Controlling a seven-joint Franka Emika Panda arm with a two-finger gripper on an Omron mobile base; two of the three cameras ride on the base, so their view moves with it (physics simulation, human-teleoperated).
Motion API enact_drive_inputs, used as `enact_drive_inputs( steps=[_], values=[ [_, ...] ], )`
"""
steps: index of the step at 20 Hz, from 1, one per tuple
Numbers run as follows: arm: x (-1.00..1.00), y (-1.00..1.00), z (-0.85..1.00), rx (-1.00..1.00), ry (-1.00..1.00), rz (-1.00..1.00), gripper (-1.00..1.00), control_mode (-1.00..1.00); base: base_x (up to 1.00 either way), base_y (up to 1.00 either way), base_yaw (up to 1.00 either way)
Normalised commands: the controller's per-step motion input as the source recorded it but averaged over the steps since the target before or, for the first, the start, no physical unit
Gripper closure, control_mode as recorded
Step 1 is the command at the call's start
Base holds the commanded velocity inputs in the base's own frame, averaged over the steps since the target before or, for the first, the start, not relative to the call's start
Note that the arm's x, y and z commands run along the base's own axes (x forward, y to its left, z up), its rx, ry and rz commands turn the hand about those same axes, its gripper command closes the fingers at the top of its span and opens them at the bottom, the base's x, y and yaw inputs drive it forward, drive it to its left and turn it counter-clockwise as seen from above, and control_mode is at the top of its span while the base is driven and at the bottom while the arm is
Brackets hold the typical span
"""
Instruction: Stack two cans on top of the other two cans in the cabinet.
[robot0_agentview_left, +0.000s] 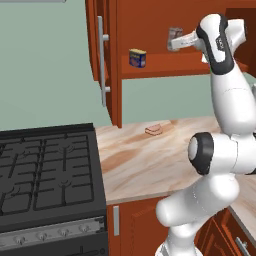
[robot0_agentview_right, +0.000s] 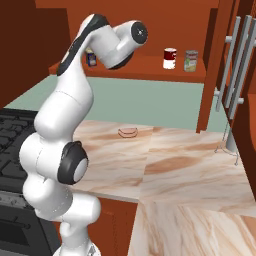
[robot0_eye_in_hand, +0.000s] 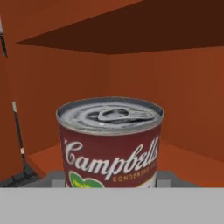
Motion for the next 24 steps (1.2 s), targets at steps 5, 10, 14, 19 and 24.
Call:
enact_drive_inputs(
  steps=[5,10,14,19,24],
  values=[
    [0.00,0.42,0.00,0.00,-0.09,0.00,1.00,-1.00,0.00,0.00,0.00],
    [0.03,0.30,0.08,0.00,0.01,0.00,1.00,-1.00,0.00,0.00,0.00],
    [0.08,0.26,0.08,0.00,0.01,0.00,1.00,-1.00,0.00,0.00,0.00],
    [0.20,0.24,0.01,0.03,0.01,0.00,1.00,-1.00,0.00,0.00,0.00],
    [0.25,0.22,0.00,0.00,0.00,0.00,1.00,-1.00,0.00,0.00,0.00]
  ],
)
